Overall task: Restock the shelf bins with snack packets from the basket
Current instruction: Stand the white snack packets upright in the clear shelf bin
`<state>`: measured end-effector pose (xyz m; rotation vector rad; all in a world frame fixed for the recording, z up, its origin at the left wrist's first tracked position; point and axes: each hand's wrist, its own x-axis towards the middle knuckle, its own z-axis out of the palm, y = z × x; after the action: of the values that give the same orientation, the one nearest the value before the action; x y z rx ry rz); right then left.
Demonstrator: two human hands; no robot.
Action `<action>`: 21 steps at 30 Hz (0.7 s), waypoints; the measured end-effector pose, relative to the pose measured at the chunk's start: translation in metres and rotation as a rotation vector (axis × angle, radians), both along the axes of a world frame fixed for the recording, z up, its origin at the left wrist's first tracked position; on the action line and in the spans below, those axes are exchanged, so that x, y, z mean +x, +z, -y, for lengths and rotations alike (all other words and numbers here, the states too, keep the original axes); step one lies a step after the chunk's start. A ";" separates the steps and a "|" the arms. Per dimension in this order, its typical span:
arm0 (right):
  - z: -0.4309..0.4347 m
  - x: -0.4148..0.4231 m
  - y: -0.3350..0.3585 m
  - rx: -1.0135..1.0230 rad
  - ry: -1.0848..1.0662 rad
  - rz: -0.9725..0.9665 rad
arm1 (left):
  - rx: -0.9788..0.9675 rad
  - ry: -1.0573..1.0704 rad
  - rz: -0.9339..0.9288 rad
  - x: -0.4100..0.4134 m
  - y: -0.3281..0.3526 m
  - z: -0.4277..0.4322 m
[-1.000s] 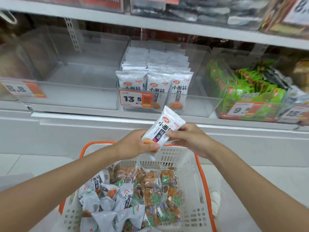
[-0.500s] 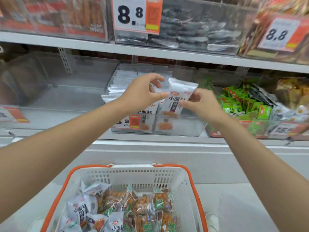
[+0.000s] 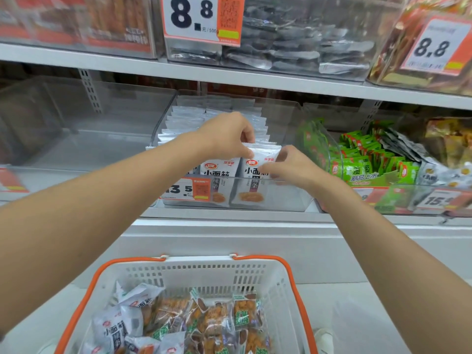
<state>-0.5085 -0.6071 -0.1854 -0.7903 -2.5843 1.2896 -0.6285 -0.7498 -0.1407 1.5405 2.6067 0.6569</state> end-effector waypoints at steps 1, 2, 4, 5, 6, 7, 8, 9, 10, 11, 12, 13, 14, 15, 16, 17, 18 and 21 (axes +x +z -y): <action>0.000 -0.001 0.002 -0.033 0.008 0.028 | -0.016 0.003 -0.013 0.000 0.000 0.000; 0.000 -0.002 0.005 -0.068 0.038 0.066 | -0.040 0.004 -0.024 0.000 0.000 0.000; 0.000 -0.004 0.008 -0.098 0.102 0.140 | -0.094 0.007 -0.033 0.000 -0.001 0.000; 0.000 -0.004 0.010 -0.109 0.122 0.161 | -0.115 0.007 -0.036 0.000 -0.001 0.000; -0.001 -0.004 0.011 -0.123 0.134 0.172 | -0.134 0.011 -0.038 0.001 -0.001 0.000; -0.002 -0.004 0.011 -0.134 0.139 0.176 | -0.144 0.015 -0.043 0.002 -0.001 0.000; -0.003 -0.003 0.011 -0.135 0.139 0.178 | -0.147 0.017 -0.050 0.003 -0.001 0.000; -0.003 -0.002 0.011 -0.134 0.138 0.171 | -0.143 0.018 -0.055 0.003 -0.001 0.001; -0.001 0.000 0.011 -0.128 0.132 0.150 | -0.137 0.022 -0.057 0.004 -0.001 0.001; 0.001 0.003 0.010 -0.119 0.124 0.114 | -0.137 0.029 -0.064 0.005 -0.002 0.002; 0.004 0.005 0.008 -0.110 0.119 0.068 | -0.146 0.034 -0.076 0.007 -0.002 0.003; 0.008 0.006 0.005 -0.089 0.116 0.025 | -0.161 0.039 -0.100 0.008 -0.002 0.003; 0.011 0.008 0.002 -0.058 0.112 -0.011 | -0.186 0.042 -0.137 0.010 -0.002 0.003; 0.014 0.009 -0.002 -0.015 0.098 -0.034 | -0.208 0.046 -0.177 0.012 -0.001 0.003; 0.016 0.009 -0.006 0.030 0.078 -0.045 | -0.221 0.052 -0.202 0.014 -0.001 0.003; 0.018 0.010 -0.009 0.068 0.049 -0.044 | -0.222 0.054 -0.199 0.015 0.000 0.003; 0.021 0.011 -0.012 0.094 0.011 -0.045 | -0.203 0.059 -0.184 0.016 0.001 0.004; 0.039 0.023 -0.017 0.200 -0.183 -0.225 | -0.040 0.083 -0.163 0.022 0.001 0.016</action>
<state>-0.4856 -0.6458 -0.2021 -0.7751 -2.3555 0.9878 -0.6060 -0.7658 -0.1392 1.5433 2.7967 0.5007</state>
